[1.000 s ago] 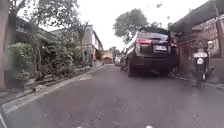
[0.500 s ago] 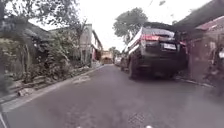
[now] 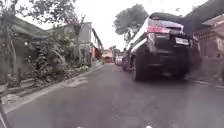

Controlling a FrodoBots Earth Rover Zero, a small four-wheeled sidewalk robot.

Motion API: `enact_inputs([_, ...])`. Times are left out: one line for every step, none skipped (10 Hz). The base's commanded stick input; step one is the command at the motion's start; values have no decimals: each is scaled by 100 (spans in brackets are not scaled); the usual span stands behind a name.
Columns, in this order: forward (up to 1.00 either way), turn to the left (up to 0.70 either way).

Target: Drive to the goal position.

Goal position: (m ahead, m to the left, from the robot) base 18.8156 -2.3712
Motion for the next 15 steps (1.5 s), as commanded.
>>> enact_inputs([100, 0])
enact_inputs([100, 0])
enact_inputs([100, 0])
enact_inputs([100, 0])
enact_inputs([100, 0])
enact_inputs([100, 0])
enact_inputs([100, 0])
enact_inputs([100, 0])
enact_inputs([100, 0])
enact_inputs([100, 0])
enact_inputs([100, 0])
enact_inputs([100, 0])
enact_inputs([100, 0])
enact_inputs([100, 0])
enact_inputs([100, 0])
